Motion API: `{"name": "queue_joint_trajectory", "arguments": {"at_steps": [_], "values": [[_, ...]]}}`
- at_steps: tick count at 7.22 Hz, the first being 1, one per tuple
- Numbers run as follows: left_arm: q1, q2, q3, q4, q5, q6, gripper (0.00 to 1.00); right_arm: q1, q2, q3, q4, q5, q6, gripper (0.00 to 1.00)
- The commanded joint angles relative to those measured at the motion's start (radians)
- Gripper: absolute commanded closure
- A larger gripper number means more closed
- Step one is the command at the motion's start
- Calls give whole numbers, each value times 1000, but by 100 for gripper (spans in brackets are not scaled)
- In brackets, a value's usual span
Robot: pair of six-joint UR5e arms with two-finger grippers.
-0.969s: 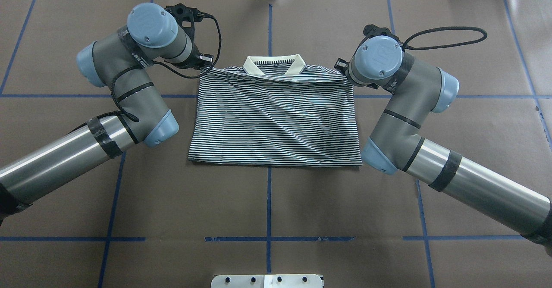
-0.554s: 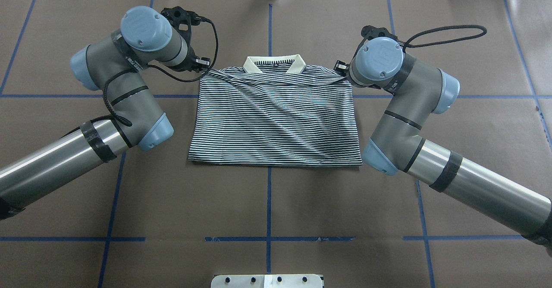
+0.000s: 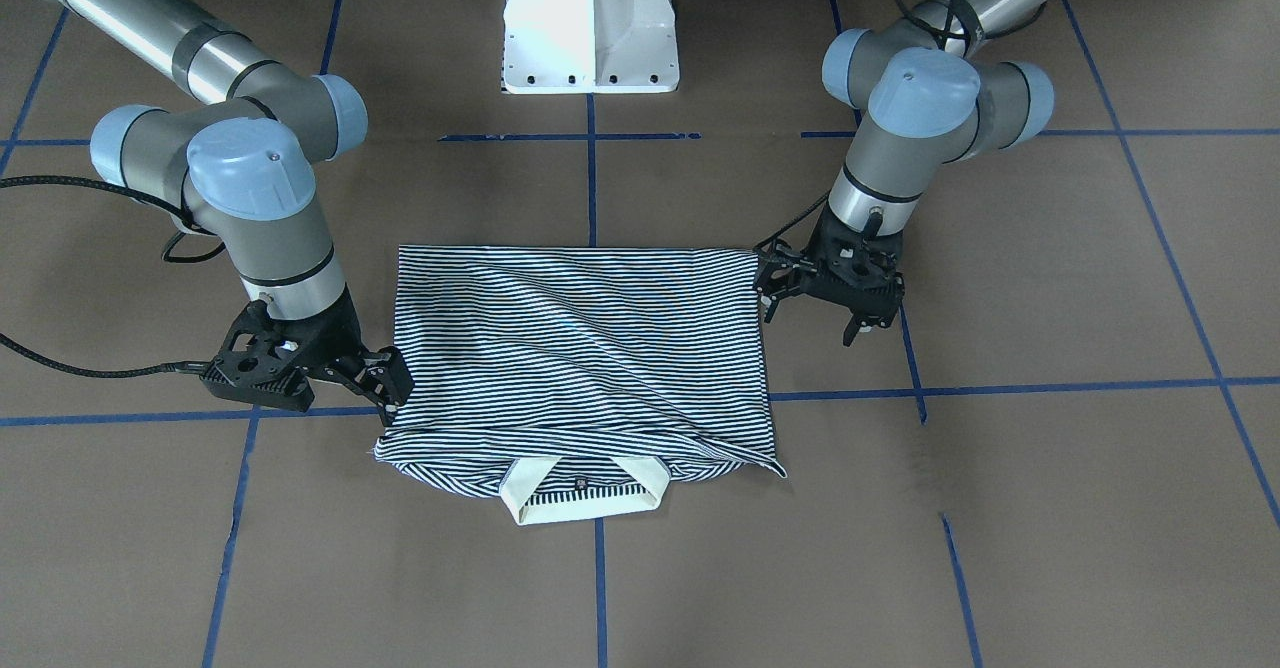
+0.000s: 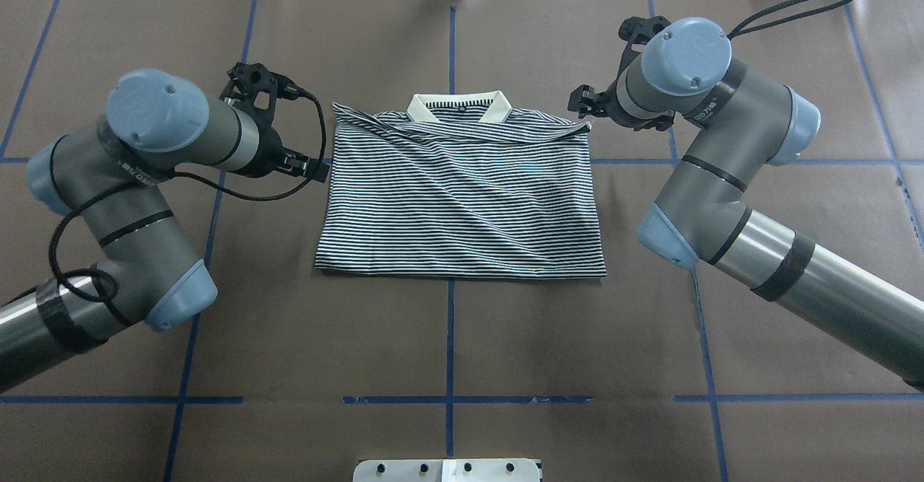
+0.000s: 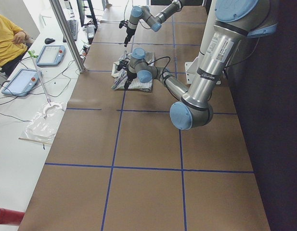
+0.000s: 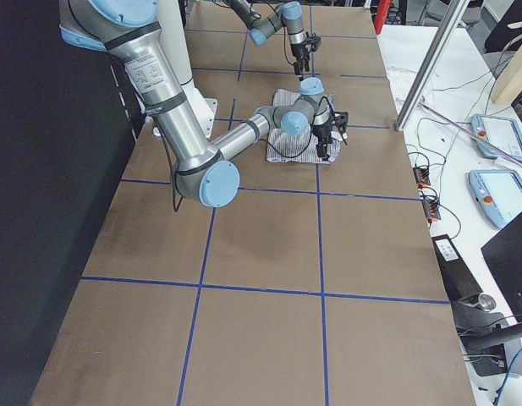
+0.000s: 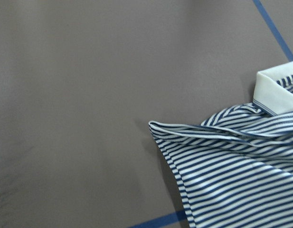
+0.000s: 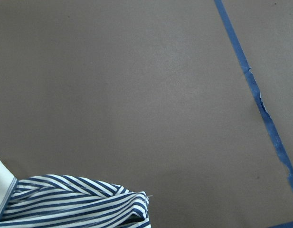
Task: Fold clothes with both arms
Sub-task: 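Release the hem near the collar and raise both grippers, then grasp the folded shirt's side with the left gripper and drag it sideways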
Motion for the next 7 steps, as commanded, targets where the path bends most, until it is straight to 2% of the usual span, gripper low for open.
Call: {"name": "queue_joint_trajectory", "arguments": {"at_steps": [1, 2, 3, 6, 7], "values": [[107, 103, -71, -56, 10, -125, 17, 2, -5, 4, 2, 0, -4, 0], [150, 111, -59, -117, 37, -213, 38, 2, -5, 4, 2, -1, -4, 0], [188, 111, -51, -124, 68, -268, 47, 2, -5, 4, 0, -3, -4, 0], [209, 104, -51, -124, 71, -292, 52, 2, -10, 4, 2, -6, -3, 0], [209, 104, -51, -124, 71, -292, 61, 2, -10, 4, 0, -6, -3, 0]]}}
